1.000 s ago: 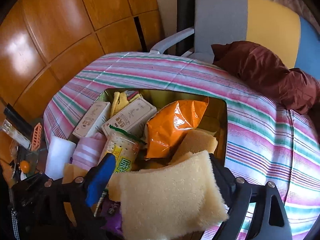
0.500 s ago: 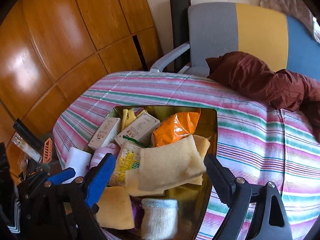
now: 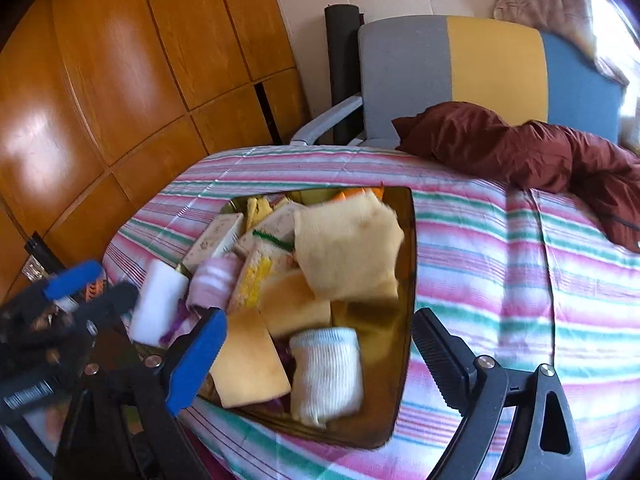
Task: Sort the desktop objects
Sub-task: 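Withdraw both open grippers from the tray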
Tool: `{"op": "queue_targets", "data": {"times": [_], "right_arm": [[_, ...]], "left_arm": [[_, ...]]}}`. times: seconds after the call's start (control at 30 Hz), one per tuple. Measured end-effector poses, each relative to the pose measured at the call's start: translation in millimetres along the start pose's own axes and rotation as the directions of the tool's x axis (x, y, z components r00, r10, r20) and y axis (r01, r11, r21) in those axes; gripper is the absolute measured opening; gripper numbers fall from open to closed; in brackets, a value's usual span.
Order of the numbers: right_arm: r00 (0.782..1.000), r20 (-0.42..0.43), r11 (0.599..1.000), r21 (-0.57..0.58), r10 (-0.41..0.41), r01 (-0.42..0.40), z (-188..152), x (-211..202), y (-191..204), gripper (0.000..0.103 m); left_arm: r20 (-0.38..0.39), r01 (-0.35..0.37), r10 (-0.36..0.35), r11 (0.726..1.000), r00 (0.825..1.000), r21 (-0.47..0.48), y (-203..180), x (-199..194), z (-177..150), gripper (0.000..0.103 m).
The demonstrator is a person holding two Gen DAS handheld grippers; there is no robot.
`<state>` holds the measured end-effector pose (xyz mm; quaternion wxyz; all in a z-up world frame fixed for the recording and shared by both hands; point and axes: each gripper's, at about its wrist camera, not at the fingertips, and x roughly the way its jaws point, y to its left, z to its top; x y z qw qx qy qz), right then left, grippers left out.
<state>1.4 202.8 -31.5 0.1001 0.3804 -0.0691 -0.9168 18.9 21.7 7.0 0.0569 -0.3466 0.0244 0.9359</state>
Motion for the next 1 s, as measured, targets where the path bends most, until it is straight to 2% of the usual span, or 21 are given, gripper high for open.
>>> {"op": "queue_targets", "data": {"times": [0.1, 0.23, 0.33, 0.4, 0.47, 0.53, 0.67, 0.8, 1.0], "right_arm": [[1.0, -0.005, 1.0, -0.012, -0.011, 0.011, -10.7, -0.7, 3.3, 0.094], [1.0, -0.01, 0.998, -0.052, -0.021, 0.02, -23.7, -1.6, 15.7, 0.095], [1.0, -0.01, 0.996, -0.086, -0.019, 0.018, -29.0, -0.3, 27.2, 0.095], [1.0, -0.014, 0.994, -0.11, -0.009, 0.007, -31.5, 0.8, 34.3, 0.095], [1.0, -0.018, 0.992, -0.124, -0.002, -0.001, -32.5, 2.4, 39.0, 0.095], [1.0, -0.024, 0.991, -0.131, 0.006, -0.009, -32.9, 4.2, 41.9, 0.095], [1.0, -0.026, 0.989, -0.147, 0.002, -0.006, -33.4, 5.5, 44.6, 0.095], [1.0, -0.025, 0.99, -0.143, -0.01, 0.006, -33.6, 5.9, 41.7, 0.095], [0.997, 0.032, 0.989, -0.13, -0.066, 0.07, -24.7, -4.2, 30.2, 0.095]], "left_arm": [[0.038, -0.063, 0.062, 0.998, 0.997, 0.007, -1.3, -12.4, 3.1, 0.081], [0.113, -0.145, 0.144, 0.989, 0.983, 0.003, -2.0, -28.1, 8.4, 0.081], [0.169, -0.158, 0.159, 0.987, 0.973, -0.021, 0.9, -33.8, 8.9, 0.081], [0.186, -0.14, 0.145, 0.989, 0.972, -0.04, 4.5, -34.6, 8.3, 0.081], [0.175, -0.105, 0.114, 0.993, 0.978, -0.061, 8.0, -30.7, 8.3, 0.081], [0.15, -0.098, 0.108, 0.992, 0.983, -0.074, 11.3, -23.9, 7.3, 0.073], [0.108, -0.084, 0.094, 0.992, 0.99, -0.095, 17.0, -12.7, 4.0, 0.067], [0.103, -0.072, 0.081, 0.994, 0.991, -0.084, 16.3, -7.5, 0.6, 0.05], [0.09, -0.082, 0.089, 0.994, 0.992, -0.078, 14.1, -1.6, -1.3, 0.051]]}}
